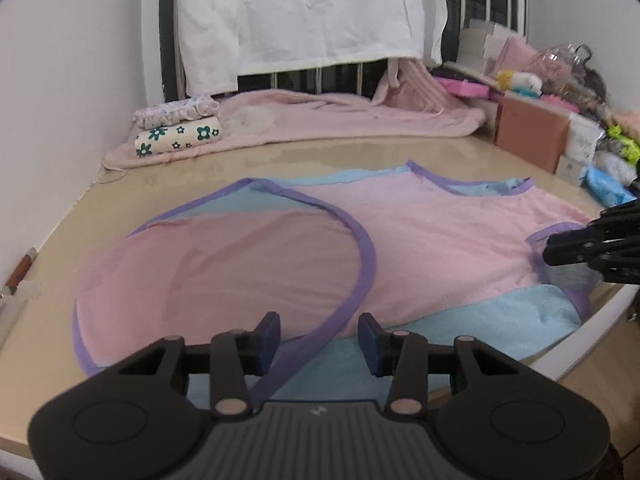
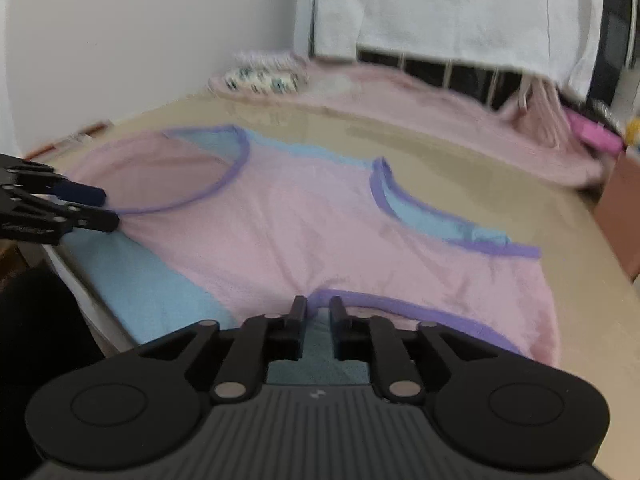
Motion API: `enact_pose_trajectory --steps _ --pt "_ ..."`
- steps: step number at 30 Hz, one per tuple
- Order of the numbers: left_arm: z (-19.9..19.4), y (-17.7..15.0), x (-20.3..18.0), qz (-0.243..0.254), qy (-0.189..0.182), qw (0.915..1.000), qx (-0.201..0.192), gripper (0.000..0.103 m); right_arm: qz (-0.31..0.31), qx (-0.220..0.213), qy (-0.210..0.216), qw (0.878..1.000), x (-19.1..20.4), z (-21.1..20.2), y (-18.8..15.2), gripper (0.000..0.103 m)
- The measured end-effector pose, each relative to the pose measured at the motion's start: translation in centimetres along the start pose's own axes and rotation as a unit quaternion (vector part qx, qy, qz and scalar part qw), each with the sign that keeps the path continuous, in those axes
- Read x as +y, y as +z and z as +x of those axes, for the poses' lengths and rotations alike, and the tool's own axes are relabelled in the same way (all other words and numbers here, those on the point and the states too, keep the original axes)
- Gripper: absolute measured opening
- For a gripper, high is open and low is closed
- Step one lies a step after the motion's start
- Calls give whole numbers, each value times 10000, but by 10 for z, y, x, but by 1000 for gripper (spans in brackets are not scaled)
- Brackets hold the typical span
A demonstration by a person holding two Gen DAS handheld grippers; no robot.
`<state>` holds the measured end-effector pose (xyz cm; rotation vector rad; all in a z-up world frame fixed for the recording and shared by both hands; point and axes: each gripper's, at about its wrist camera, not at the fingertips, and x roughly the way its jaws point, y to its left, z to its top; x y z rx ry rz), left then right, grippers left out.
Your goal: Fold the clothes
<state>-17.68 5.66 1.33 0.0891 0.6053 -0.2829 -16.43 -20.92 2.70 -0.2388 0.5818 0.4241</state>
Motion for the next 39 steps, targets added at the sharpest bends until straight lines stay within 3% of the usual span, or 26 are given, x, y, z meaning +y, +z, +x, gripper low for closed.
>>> enact_pose_trajectory --steps 1,2,4,6,12,13,14,16,19,20,27,30,32,33,34,36,37,38,39 --pt "-6 -3 6 59 -132 9999 -89 42 -144 -191 118 9996 5 -10 -2 32" --pt "-13 -6 13 117 -263 9994 -178 42 -313 -377 246 9985 12 -20 -5 48" --pt "-23 -13 26 342 -470 9979 -294 42 -704 -536 494 9949 29 -30 -14 52" --pt "-29 -21 39 532 -612 9961 -346 42 -898 -411 640 9931 36 -29 -21 51" --pt "-34 -28 73 348 -1027 9940 -165 39 -987 -89 652 9929 31 -13 -29 34" --pt "-34 -28 74 389 -1118 9928 -163 34 -947 -111 638 9934 29 -14 -29 31" --pt "-34 -28 75 453 -1218 9914 -155 22 -875 -106 645 9940 27 -16 -29 25" --pt "-35 -30 73 665 -1359 9884 -119 19 -819 -121 685 9942 24 -21 -31 16" --pt "-35 -35 67 1030 -1409 9846 -132 3 -874 -107 722 9935 23 -21 -33 9" --pt "-35 -36 66 1076 -1393 9843 -146 2 -890 -100 738 9932 23 -21 -33 5" --pt "-25 -1 87 1078 -1479 9826 -312 1 -940 -335 851 9914 -1 -18 3 3" --pt "0 32 93 1270 -1257 9834 -319 2 -1046 -381 833 9903 -22 4 38 3" --pt "26 47 94 1285 -743 9887 -222 12 -1049 -218 671 9920 -34 33 59 6" --pt "40 54 95 1277 -447 9907 -164 14 -1013 -41 451 9938 -38 51 67 20" --pt "41 55 99 1194 -397 9920 -129 16 -1003 135 218 9946 -42 67 73 26" --pt "31 51 111 943 -575 9938 -86 20 -1207 262 -126 9923 -47 73 75 30" --pt "25 49 117 818 -664 9944 -64 28 -1248 113 -148 9920 -53 60 73 32" --pt "20 46 123 692 -752 9948 -43 43 -1236 -36 -151 9922 -59 45 70 38" --pt "12 41 129 577 -820 9949 -117 51 -1070 -156 -99 9941 -69 26 65 47"
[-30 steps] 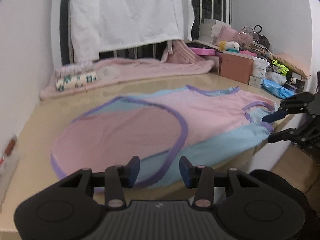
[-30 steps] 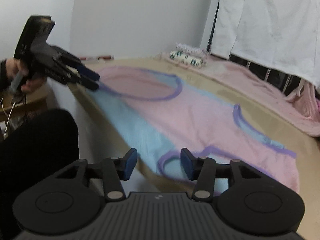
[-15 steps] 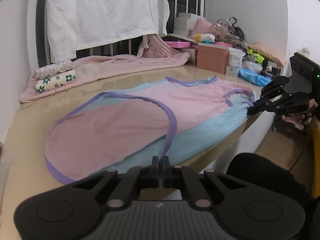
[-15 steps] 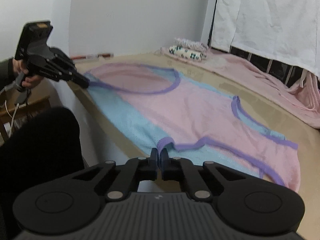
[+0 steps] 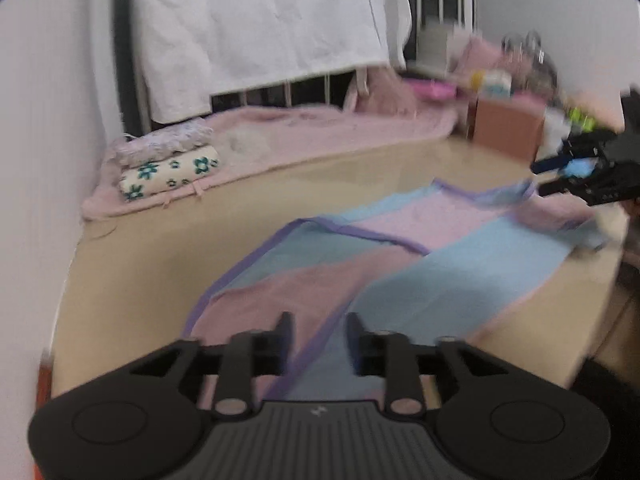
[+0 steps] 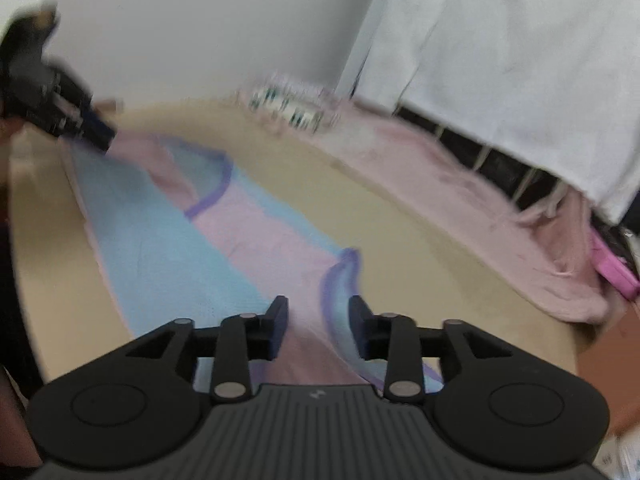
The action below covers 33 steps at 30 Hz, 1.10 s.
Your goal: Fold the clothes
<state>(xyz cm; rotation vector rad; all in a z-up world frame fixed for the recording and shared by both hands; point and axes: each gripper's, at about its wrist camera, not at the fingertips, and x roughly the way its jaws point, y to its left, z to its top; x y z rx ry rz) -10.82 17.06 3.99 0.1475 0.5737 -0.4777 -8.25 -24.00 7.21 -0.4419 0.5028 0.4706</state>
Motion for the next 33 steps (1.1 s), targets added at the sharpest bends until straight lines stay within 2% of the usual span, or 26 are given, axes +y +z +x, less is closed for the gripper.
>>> enact_pose_trajectory --steps 1,2,4,7,9,10,11,12,13,15,17,19,21,22,24,27,28,30,32,33 --pt "-8 -8 3 -86 -23 9999 -114 58 227 -46 72 9997 -8 -19 -8 51" --pt "-10 -12 4 -161 -2 9998 -126 58 447 -32 184 9988 -17 -36 -18 55" --pt "-8 -17 6 -303 78 9995 -45 58 732 106 416 9964 -31 -55 -43 55" --pt "2 -23 8 -421 196 9989 27 57 880 437 276 9948 -23 -58 -73 55" --pt "10 -25 7 -411 309 9985 178 52 864 529 153 9947 -18 -57 -85 53" --pt "11 -28 5 -349 394 9984 212 50 902 524 224 9943 -17 -56 -88 52" --pt "11 -30 2 -255 469 9984 186 49 937 531 298 9937 -16 -56 -91 37" --pt "10 -32 1 -200 503 9984 164 49 950 581 363 9931 -17 -53 -90 10" --pt "9 -33 0 -194 527 9983 172 48 918 635 335 9932 -20 -51 -88 4" --pt "6 -36 0 -131 627 9978 152 49 861 539 -28 9948 -27 -53 -82 4" --pt "4 -39 -1 -50 737 9972 119 50 908 440 -709 9924 -39 -50 -75 6" --pt "1 -39 0 -125 810 9965 165 50 931 371 -1355 9857 -51 -47 -67 13" --pt "-4 -37 4 -258 781 9964 218 48 873 389 -1627 9820 -51 -42 -64 29" --pt "-8 -37 6 -324 707 9968 198 48 874 334 -1698 9810 -50 -43 -62 30" --pt "-12 -37 13 -504 611 9967 157 50 999 -6 -1529 9832 -41 -51 -57 30" --pt "-10 -35 26 -829 599 9944 264 52 1119 -370 -548 9915 -19 -58 -57 31" --pt "-8 -34 29 -923 582 9934 354 51 1025 -294 -464 9932 -11 -52 -59 31" --pt "-10 -33 31 -929 451 9942 293 46 862 -140 -315 9957 6 -41 -63 31" --pt "-13 -32 31 -913 314 9951 191 31 964 6 -271 9950 10 -30 -70 31" --pt "-13 -31 30 -891 332 9953 191 29 1027 48 -263 9944 11 -26 -72 31"
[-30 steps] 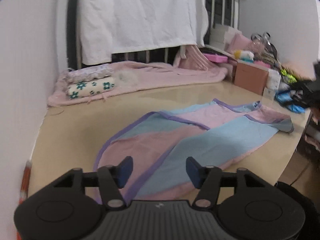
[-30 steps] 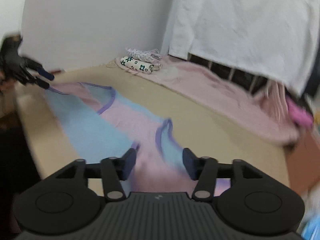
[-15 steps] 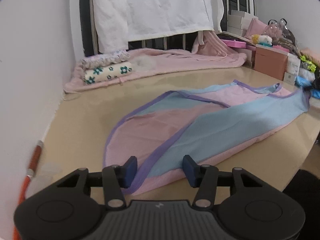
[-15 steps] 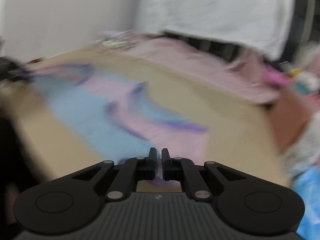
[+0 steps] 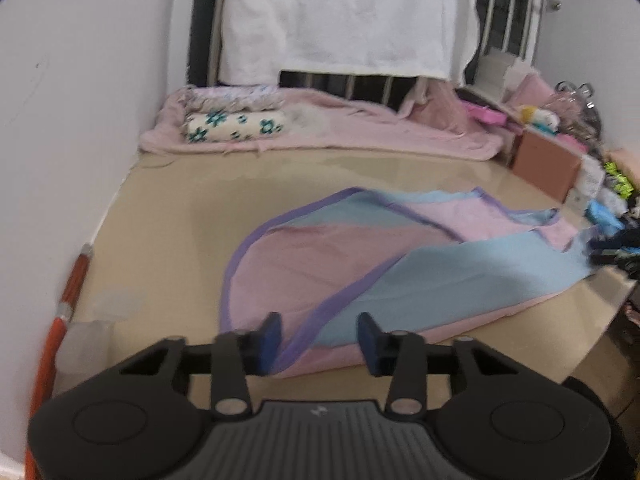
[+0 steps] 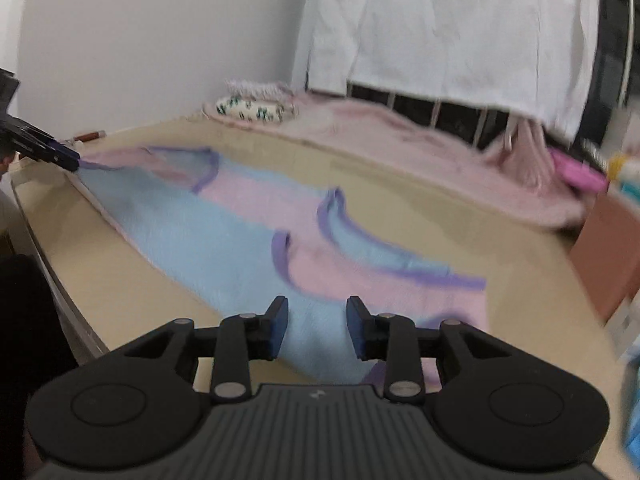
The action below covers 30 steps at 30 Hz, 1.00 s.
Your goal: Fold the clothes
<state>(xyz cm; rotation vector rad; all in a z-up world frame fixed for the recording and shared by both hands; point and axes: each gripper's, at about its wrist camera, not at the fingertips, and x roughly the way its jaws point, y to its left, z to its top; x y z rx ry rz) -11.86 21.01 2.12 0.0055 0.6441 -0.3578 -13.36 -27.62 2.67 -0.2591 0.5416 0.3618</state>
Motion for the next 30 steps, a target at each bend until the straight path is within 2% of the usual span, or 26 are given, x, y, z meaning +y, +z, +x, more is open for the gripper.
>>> enact_pose_trajectory --steps 1,2,6,7,8,9,10,11,13,15,17,19,21,23,26,27,28,29,30 --pt "1 0 -1 39 50 10000 21 21 62 44 3 10000 0 4 -2 31" --pt "1 0 -3 78 100 9999 43 4 136 89 1 9999 0 7 -4 31" --pt "2 -6 -8 327 402 9985 162 2 570 242 16 9981 -7 11 -7 31" --pt "2 -9 -9 372 563 9977 100 5 647 286 27 9975 -9 11 -7 31" --pt "2 -10 -9 332 699 9970 11 14 679 333 34 9971 -10 11 -7 31" --pt "1 -10 -9 243 808 9964 -84 17 703 399 59 9967 -11 11 -4 31" --pt "0 -7 -7 110 816 9965 -145 32 744 419 114 9963 -12 10 0 31" --pt "-1 -3 -5 -48 767 9969 -188 43 825 316 246 9958 -14 8 7 31" --pt "4 18 -8 -248 693 9969 -261 45 886 19 339 9955 -19 7 32 35" --pt "24 52 -26 -124 789 9966 -186 51 866 -256 322 9954 -24 14 63 45" --pt "52 86 -48 85 868 9962 -59 68 699 -74 231 9973 -26 51 95 49" --pt "94 113 -68 444 704 9964 135 71 555 154 143 9982 -30 90 125 49" --pt "135 131 -81 805 651 9936 441 71 614 594 43 9963 -37 135 139 49" --pt "165 137 -89 1151 681 9892 597 63 821 947 15 9921 -45 166 141 48" --pt "187 137 -91 1401 608 9864 600 62 1102 1132 160 9873 -53 186 132 47" --pt "192 136 -90 1379 526 9869 655 60 1161 1160 210 9862 -54 190 129 38" --pt "198 135 -87 1303 413 9878 746 42 1164 1184 233 9858 -55 191 125 31" --pt "203 134 -84 1254 334 9880 843 16 1173 1205 262 9854 -55 192 121 17" --pt "205 134 -83 1255 309 9879 862 11 1179 1198 299 9853 -56 193 119 13"
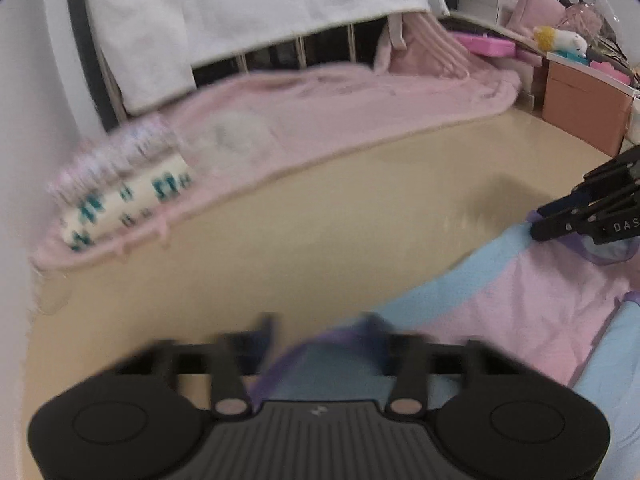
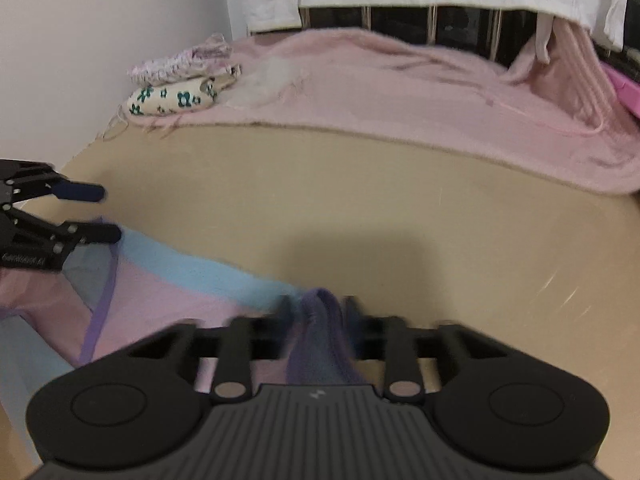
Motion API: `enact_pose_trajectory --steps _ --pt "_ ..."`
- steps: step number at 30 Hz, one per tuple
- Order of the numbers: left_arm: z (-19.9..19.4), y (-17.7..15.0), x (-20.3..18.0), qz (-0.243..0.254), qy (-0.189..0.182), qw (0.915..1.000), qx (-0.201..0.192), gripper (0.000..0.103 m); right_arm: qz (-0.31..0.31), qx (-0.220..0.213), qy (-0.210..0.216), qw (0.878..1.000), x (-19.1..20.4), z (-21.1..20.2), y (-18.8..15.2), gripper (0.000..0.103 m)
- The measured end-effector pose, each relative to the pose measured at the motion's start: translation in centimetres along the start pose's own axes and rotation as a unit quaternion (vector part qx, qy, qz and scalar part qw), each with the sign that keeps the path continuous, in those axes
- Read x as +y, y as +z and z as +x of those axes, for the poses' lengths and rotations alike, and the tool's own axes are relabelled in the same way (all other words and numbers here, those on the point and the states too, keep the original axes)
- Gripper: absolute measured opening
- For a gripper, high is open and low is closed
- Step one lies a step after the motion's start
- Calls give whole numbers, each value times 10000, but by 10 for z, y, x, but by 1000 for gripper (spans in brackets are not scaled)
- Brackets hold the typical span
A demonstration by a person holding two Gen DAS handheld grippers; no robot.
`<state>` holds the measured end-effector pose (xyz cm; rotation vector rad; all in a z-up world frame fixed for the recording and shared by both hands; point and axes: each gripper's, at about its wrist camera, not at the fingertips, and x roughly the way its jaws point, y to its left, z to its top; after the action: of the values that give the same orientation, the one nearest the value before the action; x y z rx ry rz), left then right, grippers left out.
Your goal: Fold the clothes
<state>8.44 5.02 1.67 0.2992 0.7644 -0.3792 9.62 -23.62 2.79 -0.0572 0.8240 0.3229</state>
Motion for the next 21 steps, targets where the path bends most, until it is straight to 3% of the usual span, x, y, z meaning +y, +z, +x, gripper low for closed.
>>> enact_pose_trajectory --steps 2,7,12,15,16,19,21 --pt "0 0 1 41 0 10000 -55 5 -83 -108 31 9999 1 -1 -3 7" --pt "-12 -7 -6 361 2 9993 -138 2 -405 -604 140 9973 10 -23 -6 6" --pt "-75 -20 -17 371 127 9961 -787 2 -1121 -1199 213 9862 45 -82 -30 6" --pt "-114 -54 -36 284 445 9931 -1050 2 -1823 -1322 266 9740 74 -116 -66 6" --pt "-120 -69 -44 299 564 9931 -988 3 -2043 -1289 271 9700 83 -124 -79 6" --pt "-125 -107 -58 319 852 9936 -665 8 -2440 -592 308 9675 102 -122 -113 11" --pt "-130 -116 -52 -63 919 9937 -633 13 -2470 -484 248 9675 105 -126 -121 23"
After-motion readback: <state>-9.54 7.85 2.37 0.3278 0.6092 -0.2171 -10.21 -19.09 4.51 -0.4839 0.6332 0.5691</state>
